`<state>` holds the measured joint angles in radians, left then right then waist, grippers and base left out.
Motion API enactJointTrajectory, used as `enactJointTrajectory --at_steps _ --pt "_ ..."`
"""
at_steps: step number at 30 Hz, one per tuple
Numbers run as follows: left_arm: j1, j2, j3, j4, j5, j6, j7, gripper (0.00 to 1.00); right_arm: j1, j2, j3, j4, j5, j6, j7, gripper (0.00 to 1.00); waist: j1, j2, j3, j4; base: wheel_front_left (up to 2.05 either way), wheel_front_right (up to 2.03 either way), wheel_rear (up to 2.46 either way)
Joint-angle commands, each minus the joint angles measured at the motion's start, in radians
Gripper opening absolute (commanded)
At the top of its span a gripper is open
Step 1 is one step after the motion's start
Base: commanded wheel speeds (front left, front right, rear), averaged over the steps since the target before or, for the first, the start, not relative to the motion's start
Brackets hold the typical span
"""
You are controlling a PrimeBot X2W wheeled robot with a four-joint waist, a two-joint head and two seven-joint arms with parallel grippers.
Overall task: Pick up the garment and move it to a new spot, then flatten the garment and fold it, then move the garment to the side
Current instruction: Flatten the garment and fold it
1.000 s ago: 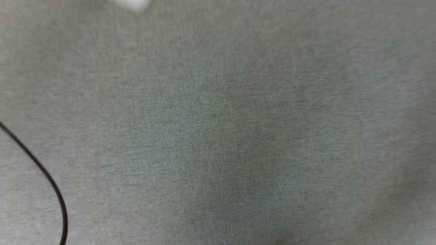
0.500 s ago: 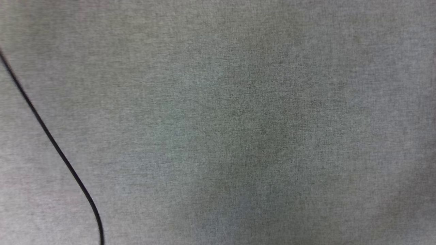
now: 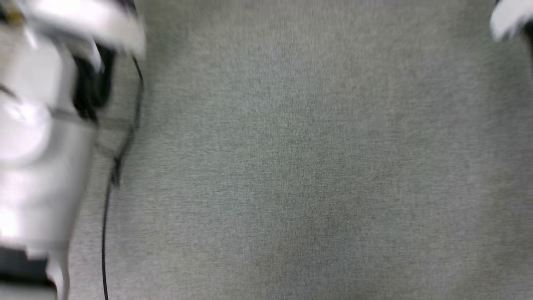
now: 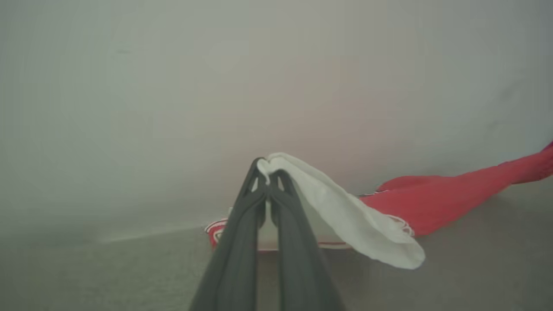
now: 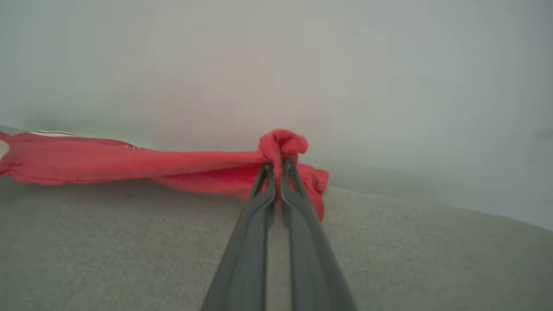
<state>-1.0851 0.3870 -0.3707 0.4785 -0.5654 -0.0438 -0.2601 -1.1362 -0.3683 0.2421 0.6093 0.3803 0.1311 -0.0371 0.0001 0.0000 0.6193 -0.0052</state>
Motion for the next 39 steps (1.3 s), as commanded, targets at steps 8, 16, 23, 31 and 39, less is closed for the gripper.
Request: enactJointTrajectory --at_steps 8,16,23,31,39 --pt "0.403 0.038 -0.021 -0.108 -0.045 0.014 0.022 0.00 0.305 -0.046 0.045 -0.002 0.142 -0.001 0.032 0.00 -0.0001 0.0000 -0.236 0.037 0.00 0.00 0.00" --pt "0.708 0.108 -0.039 -0.258 -0.094 0.058 0.110 0.00 0.522 -0.102 0.082 -0.058 0.260 -0.001 0.050 0.00 -0.0001 0.0000 -0.357 0.057 0.00 0.00 0.00" --pt "0.914 0.191 -0.029 -0.418 -0.140 0.106 0.195 0.00 0.643 -0.135 0.092 -0.098 0.319 -0.001 0.071 0.00 -0.0001 0.0000 -0.415 0.069 0.00 0.00 0.00" --pt "1.097 0.269 -0.069 -0.573 -0.197 0.105 0.314 0.00 0.806 -0.188 0.071 -0.179 0.402 -0.001 0.132 0.00 -0.0001 0.0000 -0.473 0.074 0.00 0.00 0.00" --pt "1.214 0.311 -0.123 -0.636 -0.269 0.065 0.402 0.00 1.025 -0.243 0.026 -0.315 0.499 -0.001 0.267 0.00 -0.0001 0.0000 -0.495 0.071 0.00 0.00 0.00"
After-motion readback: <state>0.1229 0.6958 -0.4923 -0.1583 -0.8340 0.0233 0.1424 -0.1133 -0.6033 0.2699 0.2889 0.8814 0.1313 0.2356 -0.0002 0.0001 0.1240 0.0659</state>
